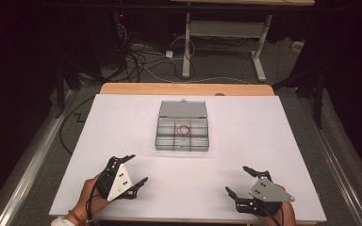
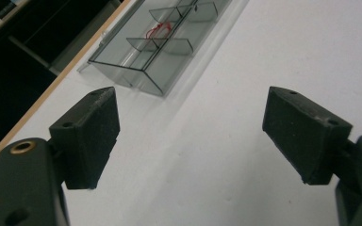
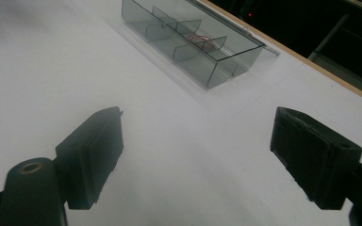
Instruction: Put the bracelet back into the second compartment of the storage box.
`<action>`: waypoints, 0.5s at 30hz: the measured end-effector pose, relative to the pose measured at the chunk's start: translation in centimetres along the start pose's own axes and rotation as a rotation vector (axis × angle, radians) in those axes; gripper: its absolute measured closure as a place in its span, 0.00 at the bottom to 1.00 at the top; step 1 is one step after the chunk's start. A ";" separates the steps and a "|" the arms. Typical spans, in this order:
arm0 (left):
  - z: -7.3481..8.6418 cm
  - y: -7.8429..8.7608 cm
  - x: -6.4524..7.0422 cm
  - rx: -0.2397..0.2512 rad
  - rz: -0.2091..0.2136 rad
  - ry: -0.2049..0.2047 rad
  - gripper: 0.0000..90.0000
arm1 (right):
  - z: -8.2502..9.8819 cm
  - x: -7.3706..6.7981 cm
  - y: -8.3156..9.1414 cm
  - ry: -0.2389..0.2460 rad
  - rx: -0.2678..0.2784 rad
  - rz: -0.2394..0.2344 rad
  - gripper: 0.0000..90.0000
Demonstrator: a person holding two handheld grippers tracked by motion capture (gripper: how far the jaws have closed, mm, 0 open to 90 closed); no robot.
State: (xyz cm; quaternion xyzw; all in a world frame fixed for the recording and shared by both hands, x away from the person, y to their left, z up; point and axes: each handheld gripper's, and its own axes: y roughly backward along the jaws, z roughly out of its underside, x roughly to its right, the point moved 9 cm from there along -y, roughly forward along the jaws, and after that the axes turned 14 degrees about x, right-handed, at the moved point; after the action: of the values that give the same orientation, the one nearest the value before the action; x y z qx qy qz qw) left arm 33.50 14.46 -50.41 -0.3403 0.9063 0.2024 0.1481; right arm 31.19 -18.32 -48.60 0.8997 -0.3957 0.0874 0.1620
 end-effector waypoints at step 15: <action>3.1 1.3 -0.4 -0.046 -0.020 0.096 0.21 | 0.0 0.1 0.0 -0.002 -0.002 0.002 0.20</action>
State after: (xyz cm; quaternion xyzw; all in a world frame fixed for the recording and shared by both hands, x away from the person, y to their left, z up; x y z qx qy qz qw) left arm 33.34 17.03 -52.60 -0.3619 0.9040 0.2052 0.0986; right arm 31.23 -18.37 -48.63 0.8993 -0.3968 0.0864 0.1623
